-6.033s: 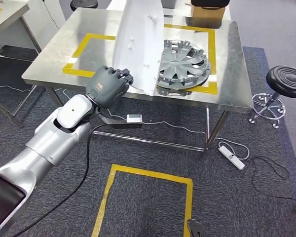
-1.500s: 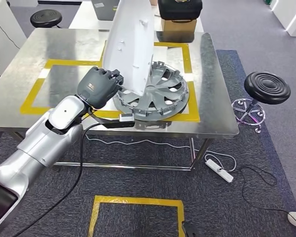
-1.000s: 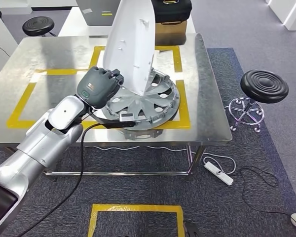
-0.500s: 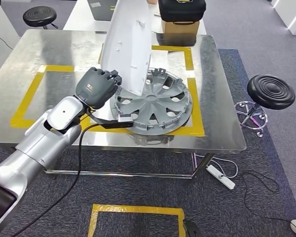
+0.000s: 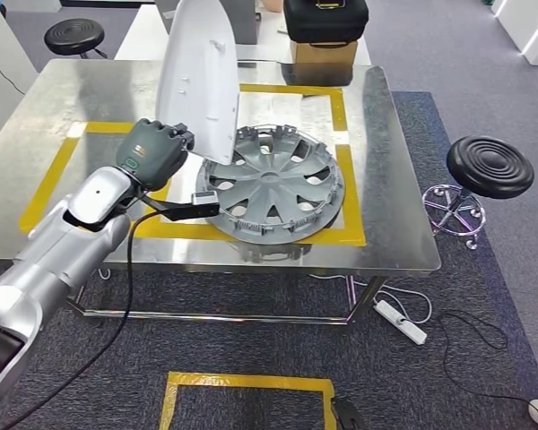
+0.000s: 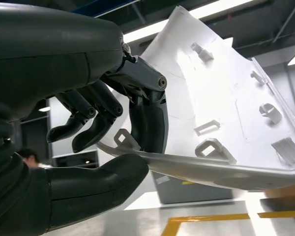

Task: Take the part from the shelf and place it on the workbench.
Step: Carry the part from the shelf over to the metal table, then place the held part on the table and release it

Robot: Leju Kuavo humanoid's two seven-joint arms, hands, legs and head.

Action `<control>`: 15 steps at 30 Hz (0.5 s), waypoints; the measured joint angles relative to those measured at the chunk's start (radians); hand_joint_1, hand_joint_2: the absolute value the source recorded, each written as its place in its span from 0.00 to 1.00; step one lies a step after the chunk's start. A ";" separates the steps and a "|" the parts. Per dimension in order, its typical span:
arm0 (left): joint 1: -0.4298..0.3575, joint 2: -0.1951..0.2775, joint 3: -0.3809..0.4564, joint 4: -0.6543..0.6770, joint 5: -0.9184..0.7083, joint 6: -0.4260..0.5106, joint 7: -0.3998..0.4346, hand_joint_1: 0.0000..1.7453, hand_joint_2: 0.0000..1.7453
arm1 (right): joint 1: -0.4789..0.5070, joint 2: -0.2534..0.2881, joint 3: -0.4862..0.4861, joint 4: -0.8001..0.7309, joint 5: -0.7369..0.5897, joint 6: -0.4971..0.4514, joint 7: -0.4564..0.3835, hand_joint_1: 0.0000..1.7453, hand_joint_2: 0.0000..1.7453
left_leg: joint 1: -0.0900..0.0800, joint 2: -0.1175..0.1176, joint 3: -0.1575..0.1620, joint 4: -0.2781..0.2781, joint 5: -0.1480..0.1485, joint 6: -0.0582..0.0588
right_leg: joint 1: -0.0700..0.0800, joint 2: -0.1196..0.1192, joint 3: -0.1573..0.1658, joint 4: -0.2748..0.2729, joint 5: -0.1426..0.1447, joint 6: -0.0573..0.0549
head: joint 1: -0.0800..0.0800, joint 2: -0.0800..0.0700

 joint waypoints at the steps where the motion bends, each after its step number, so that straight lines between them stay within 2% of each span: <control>1: -0.009 0.004 0.007 0.030 0.004 0.010 -0.003 1.00 1.00 | -0.002 0.000 0.000 0.000 0.003 0.000 0.002 0.00 1.00 | 0.000 0.000 0.000 0.000 0.000 -0.001 | 0.000 0.000 0.000 0.000 0.000 -0.001 | 0.000 0.000; 15: -0.064 0.069 0.092 0.270 0.030 0.095 -0.003 1.00 1.00 | -0.013 0.001 0.008 0.000 0.021 0.010 0.011 0.00 1.00 | 0.001 0.000 0.001 -0.001 0.001 -0.001 | 0.002 0.000 0.000 0.001 -0.001 -0.004 | 0.000 0.000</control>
